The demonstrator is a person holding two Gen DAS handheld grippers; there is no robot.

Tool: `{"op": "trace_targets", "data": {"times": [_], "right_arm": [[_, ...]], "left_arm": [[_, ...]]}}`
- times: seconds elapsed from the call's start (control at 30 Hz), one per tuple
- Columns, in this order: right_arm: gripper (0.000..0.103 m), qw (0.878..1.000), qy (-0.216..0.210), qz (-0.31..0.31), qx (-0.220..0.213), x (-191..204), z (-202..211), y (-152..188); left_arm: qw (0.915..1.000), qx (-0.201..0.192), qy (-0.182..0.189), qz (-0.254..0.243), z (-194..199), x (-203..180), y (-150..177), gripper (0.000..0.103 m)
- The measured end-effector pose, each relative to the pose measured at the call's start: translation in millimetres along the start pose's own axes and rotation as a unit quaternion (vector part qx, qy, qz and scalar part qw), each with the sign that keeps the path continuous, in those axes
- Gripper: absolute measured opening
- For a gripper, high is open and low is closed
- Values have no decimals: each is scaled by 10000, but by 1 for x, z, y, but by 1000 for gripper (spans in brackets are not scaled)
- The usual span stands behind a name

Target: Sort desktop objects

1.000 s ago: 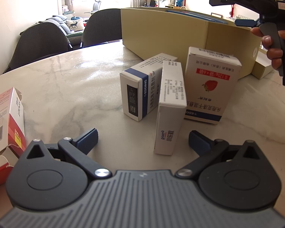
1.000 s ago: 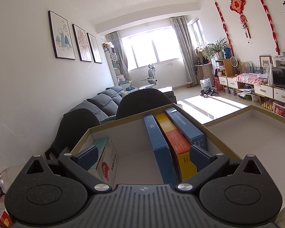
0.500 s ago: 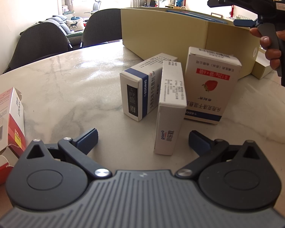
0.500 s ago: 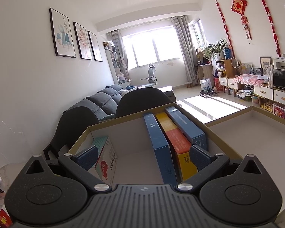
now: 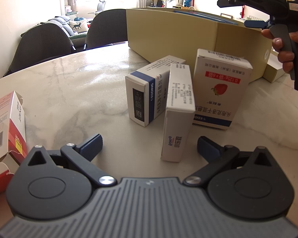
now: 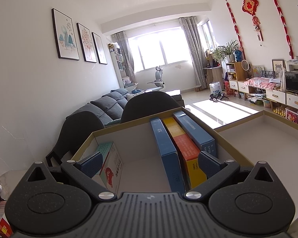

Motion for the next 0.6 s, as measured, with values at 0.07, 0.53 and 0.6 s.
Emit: {"op": "trace_targets", "data": {"times": [0.07, 0.53, 0.6], "right_arm": [[102, 10000, 0, 1, 0, -1, -1, 1], [102, 10000, -12, -2, 2, -1, 1, 0], [102, 10000, -14, -3, 2, -2, 0, 0]], "left_arm": [[10000, 0, 0, 0, 0, 0, 0, 103], [10000, 0, 0, 0, 0, 0, 0, 103], [10000, 0, 0, 0, 0, 0, 0, 103]]}}
Point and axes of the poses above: each gripper's, at about its wrist camera, not at the fingertips, and z roughly against the way its jaws point, x to its left, y to its underside, the point moved 10 cm from there along -z, roughly the way its jaws point, and after that the axes turned 7 degrees about -z, right-handed, at the moved point
